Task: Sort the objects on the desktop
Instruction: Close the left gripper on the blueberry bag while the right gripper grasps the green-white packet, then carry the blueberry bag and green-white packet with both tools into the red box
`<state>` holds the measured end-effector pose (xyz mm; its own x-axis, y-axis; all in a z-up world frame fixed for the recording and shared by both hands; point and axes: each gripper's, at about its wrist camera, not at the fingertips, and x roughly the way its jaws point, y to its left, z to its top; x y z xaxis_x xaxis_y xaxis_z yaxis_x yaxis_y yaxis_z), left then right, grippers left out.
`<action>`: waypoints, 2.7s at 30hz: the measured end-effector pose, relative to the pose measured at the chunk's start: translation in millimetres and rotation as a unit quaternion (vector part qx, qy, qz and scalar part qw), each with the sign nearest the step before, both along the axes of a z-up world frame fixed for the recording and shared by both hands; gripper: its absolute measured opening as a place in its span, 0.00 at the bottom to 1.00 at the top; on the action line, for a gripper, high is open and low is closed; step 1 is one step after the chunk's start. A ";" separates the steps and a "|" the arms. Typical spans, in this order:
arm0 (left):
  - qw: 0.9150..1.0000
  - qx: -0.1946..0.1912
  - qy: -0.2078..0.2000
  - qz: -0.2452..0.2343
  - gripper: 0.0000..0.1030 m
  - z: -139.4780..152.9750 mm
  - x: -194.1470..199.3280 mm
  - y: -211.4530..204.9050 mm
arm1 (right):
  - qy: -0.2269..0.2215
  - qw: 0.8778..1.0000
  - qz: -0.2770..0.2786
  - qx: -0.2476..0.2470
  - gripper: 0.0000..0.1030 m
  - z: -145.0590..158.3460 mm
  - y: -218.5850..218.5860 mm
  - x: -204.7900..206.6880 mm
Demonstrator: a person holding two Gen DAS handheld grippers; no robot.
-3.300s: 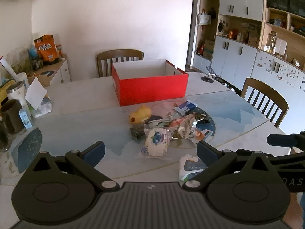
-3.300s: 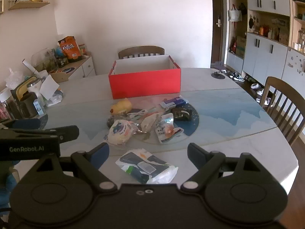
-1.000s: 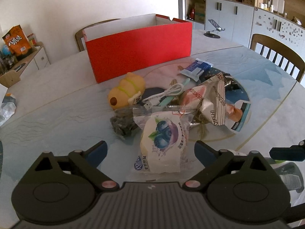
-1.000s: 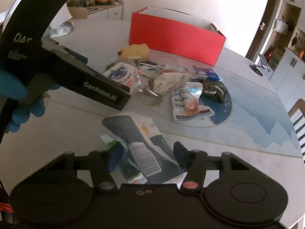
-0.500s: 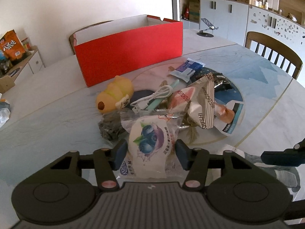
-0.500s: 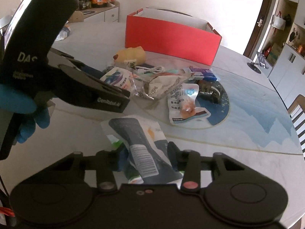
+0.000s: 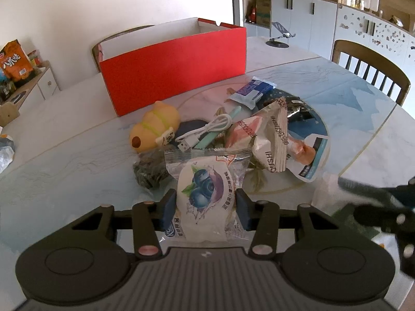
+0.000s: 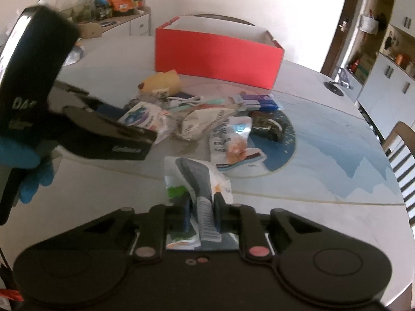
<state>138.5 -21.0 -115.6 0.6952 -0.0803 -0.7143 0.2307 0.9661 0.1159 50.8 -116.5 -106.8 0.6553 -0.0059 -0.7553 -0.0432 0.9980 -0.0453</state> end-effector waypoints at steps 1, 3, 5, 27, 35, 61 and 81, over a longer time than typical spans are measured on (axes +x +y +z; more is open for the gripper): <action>1.000 0.001 -0.002 0.001 0.45 0.6 -1.6 0.2 | 0.001 1.000 -0.005 0.006 0.12 1.1 -2.9 -0.1; 1.000 0.000 -0.002 0.003 0.45 1.8 -4.3 0.9 | 0.003 1.000 -0.021 0.013 0.12 3.0 -8.7 -0.1; 1.000 -0.001 -0.002 0.006 0.45 3.8 -7.1 2.1 | 0.006 0.999 -0.034 0.026 0.12 4.1 -14.7 0.2; 1.000 -0.011 -0.005 0.022 0.45 69.0 -34.4 34.4 | 0.004 0.991 -0.094 0.091 0.12 53.9 -31.2 11.4; 1.000 -0.013 -0.001 0.004 0.45 96.7 -38.7 41.4 | 0.004 0.989 -0.099 0.112 0.12 77.9 -20.9 19.8; 0.999 -0.026 0.003 0.046 0.45 142.8 39.3 34.1 | -0.013 0.988 -0.046 0.146 0.12 126.6 -49.8 114.3; 0.996 -0.002 0.006 0.086 0.45 155.8 144.0 3.7 | -0.007 0.986 -0.020 0.163 0.12 136.8 -119.4 218.5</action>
